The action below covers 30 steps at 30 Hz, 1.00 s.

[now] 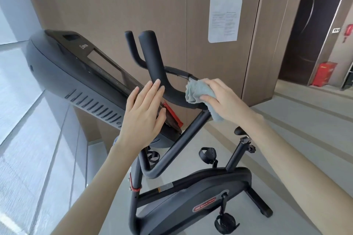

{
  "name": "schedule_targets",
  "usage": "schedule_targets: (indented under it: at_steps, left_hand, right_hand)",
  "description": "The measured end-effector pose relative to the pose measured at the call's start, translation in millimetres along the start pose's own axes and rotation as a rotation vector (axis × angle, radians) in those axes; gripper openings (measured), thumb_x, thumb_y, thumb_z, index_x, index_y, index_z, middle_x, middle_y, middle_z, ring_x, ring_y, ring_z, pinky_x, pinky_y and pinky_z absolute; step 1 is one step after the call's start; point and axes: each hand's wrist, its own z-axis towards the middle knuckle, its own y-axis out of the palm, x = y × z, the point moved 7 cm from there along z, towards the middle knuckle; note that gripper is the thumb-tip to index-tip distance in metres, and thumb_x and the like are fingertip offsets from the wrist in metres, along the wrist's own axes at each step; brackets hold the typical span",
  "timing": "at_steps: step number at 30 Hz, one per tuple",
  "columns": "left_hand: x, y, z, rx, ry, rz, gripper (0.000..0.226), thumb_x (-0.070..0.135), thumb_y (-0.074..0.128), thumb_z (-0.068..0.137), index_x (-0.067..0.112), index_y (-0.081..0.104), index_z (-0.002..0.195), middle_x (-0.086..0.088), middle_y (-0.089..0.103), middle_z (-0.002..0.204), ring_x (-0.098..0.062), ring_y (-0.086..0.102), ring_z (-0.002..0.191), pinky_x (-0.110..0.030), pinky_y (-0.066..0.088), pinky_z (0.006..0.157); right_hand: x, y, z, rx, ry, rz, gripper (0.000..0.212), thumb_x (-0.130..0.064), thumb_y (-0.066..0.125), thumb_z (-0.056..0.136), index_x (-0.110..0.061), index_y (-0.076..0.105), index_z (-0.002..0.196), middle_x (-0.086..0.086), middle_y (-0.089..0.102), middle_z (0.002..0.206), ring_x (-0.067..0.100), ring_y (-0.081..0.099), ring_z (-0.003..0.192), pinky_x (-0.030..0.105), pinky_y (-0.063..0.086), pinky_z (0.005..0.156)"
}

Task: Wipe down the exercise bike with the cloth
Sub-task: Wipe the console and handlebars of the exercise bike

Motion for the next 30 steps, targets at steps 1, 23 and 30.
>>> schedule_targets:
  at_steps: [1, 23, 30]
  left_hand:
    - [-0.2, -0.5, 0.2, 0.003, 0.0, -0.001, 0.05, 0.027, 0.038, 0.095, 0.005, 0.043, 0.14, -0.011, 0.036, 0.15, -0.025, 0.03, 0.14, -0.043, 0.015, 0.117]
    - [35.4, 14.1, 4.1, 0.058, 0.015, 0.04, 0.048, 0.024, 0.043, 0.094, 0.003, 0.046, 0.137, -0.014, 0.045, 0.143, -0.029, 0.035, 0.137, -0.05, 0.019, 0.115]
    - [37.9, 17.2, 2.6, 0.057, -0.041, 0.136, 0.047, 0.026, 0.039, 0.096, 0.003, 0.047, 0.136, -0.013, 0.045, 0.144, -0.027, 0.034, 0.137, -0.048, 0.016, 0.116]
  right_hand:
    - [-5.4, -3.5, 7.0, 0.037, 0.014, 0.061, 0.049, -0.031, 0.05, 0.096, -0.013, 0.036, 0.139, -0.001, 0.04, 0.133, 0.006, 0.041, 0.112, 0.018, 0.026, 0.088]
    - [-4.2, 23.6, -23.8, 0.251, -0.322, -0.415, 0.054, -0.021, 0.068, 0.08, 0.008, 0.053, 0.123, 0.018, 0.059, 0.094, 0.035, 0.059, 0.092, 0.04, 0.037, 0.103]
    - [0.2, 28.0, -38.7, 0.423, -0.38, -0.439, 0.044, 0.004, 0.068, 0.075, 0.008, 0.058, 0.117, 0.021, 0.064, 0.097, 0.032, 0.064, 0.093, 0.048, 0.037, 0.106]
